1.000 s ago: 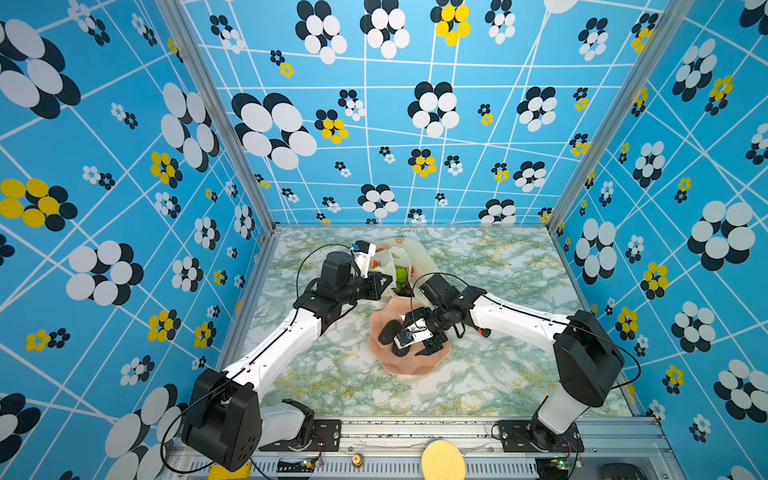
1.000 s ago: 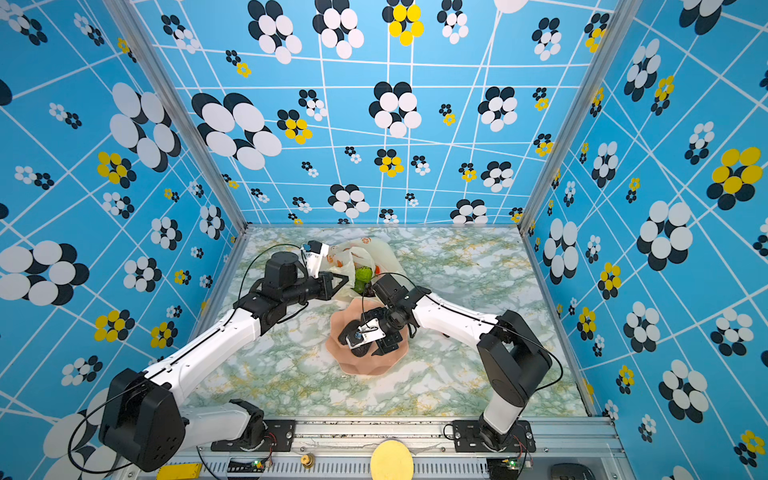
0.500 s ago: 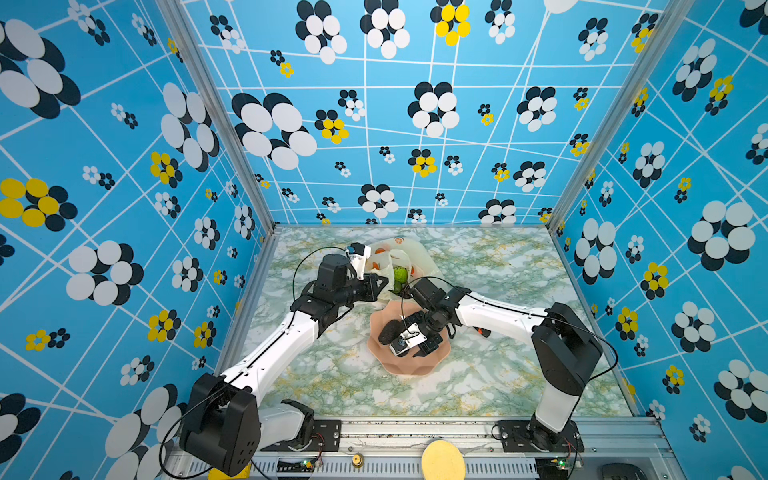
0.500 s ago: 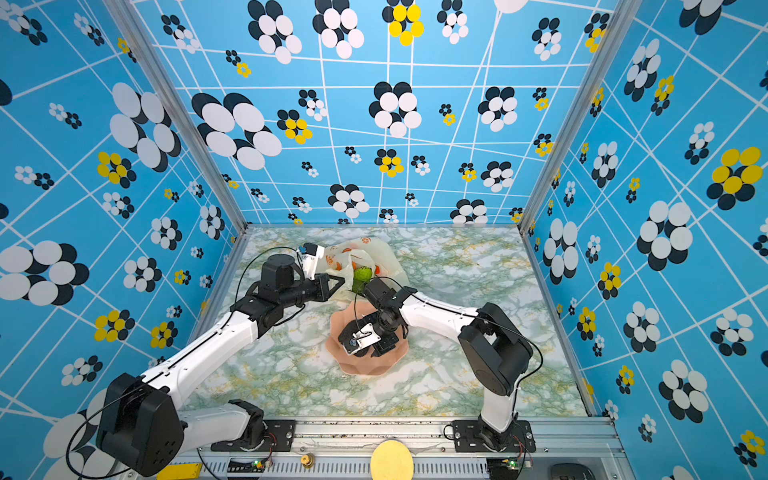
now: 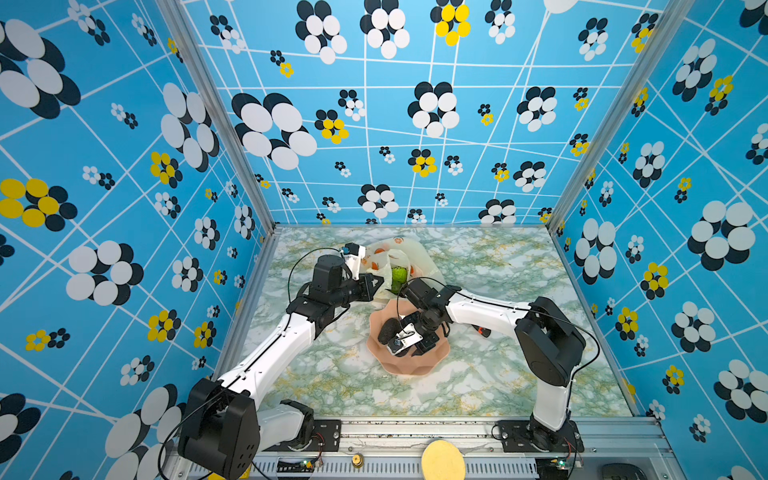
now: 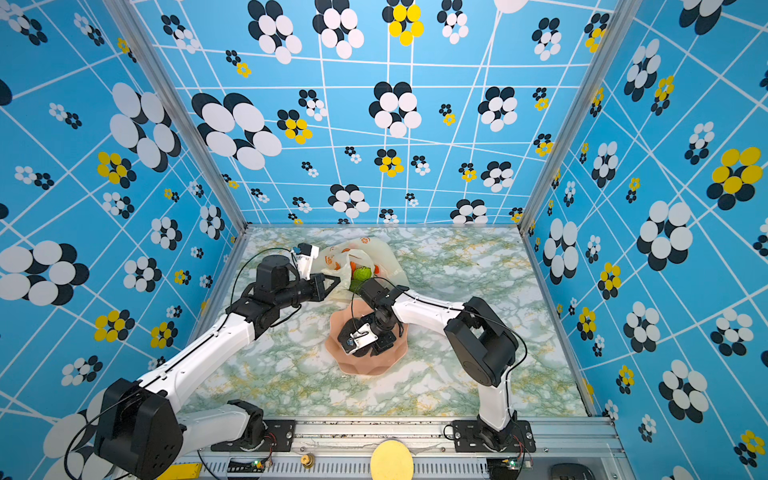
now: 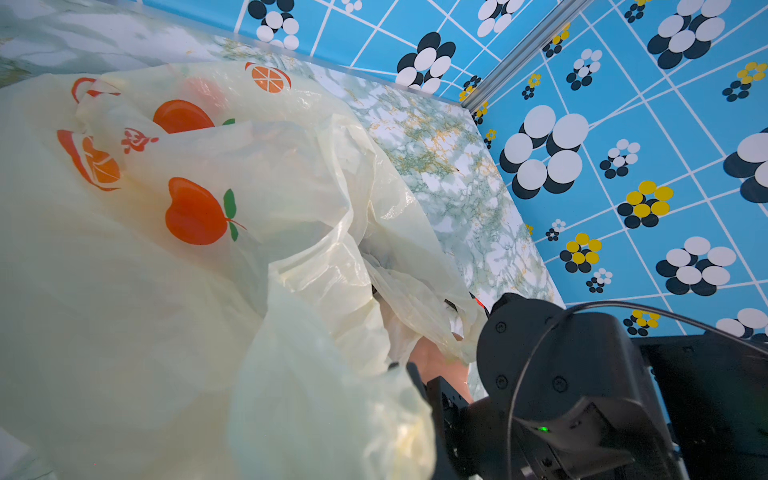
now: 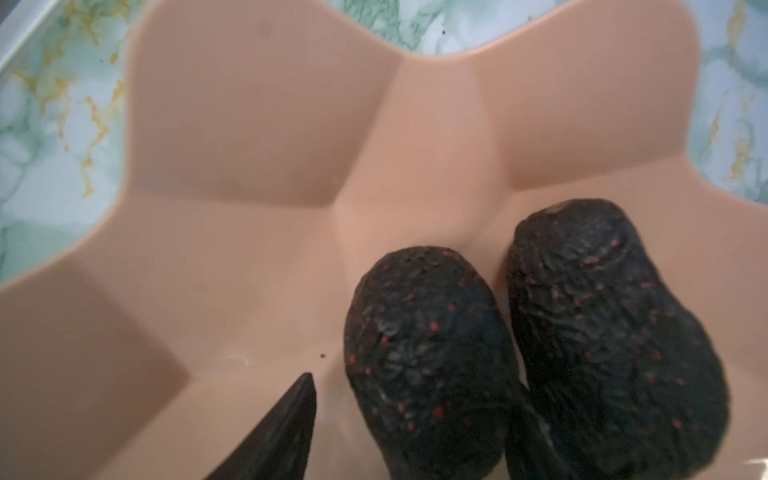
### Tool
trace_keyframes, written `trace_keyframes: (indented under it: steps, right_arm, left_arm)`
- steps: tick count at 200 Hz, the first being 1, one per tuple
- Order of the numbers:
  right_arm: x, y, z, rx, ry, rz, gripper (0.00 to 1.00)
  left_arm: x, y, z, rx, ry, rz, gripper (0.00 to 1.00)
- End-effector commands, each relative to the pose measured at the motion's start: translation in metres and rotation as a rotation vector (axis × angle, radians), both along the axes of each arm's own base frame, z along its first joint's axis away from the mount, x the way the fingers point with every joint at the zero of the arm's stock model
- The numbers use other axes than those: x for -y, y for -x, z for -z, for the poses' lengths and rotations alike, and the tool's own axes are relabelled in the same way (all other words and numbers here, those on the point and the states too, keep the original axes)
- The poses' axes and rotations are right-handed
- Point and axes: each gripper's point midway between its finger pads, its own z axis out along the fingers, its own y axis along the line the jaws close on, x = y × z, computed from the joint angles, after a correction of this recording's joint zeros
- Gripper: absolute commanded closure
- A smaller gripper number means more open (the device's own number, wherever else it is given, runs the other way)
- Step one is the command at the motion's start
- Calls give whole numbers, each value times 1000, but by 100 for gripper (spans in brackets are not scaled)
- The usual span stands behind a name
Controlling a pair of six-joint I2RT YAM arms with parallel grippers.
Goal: Place the fruits into the plastic bag
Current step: 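Lower the right gripper into the bowl onto the dark avocados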
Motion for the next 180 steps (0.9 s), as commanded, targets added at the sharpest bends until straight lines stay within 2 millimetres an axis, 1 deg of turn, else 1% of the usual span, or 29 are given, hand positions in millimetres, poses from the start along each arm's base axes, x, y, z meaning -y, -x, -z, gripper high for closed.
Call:
trace_keyframes:
  steps: [1, 29, 44, 78, 113, 150, 180]
  right_arm:
    - [2, 4, 6, -19, 38, -15, 32]
    - [-3, 4, 8, -21, 29, -6, 38]
    - [-7, 4, 7, -29, 15, 7, 45]
    - [-6, 5, 5, -31, 15, 23, 59]
    - [-3, 6, -2, -23, -3, 50, 70]
    - [0, 9, -7, -31, -38, 87, 73]
    - [-4, 8, -17, -74, -110, 158, 76]
  left_arm:
    - [-4, 3, -5, 4, 16, -7, 100]
    - [-3, 2, -6, 2, 20, -6, 100]
    - [-3, 0, -6, 2, 21, -8, 100]
    - [-2, 0, -8, -1, 25, -6, 100]
    - [-2, -1, -7, -5, 33, -10, 100]
    - [-1, -3, -7, -12, 41, -13, 100]
    - [1, -6, -9, -17, 49, -9, 100]
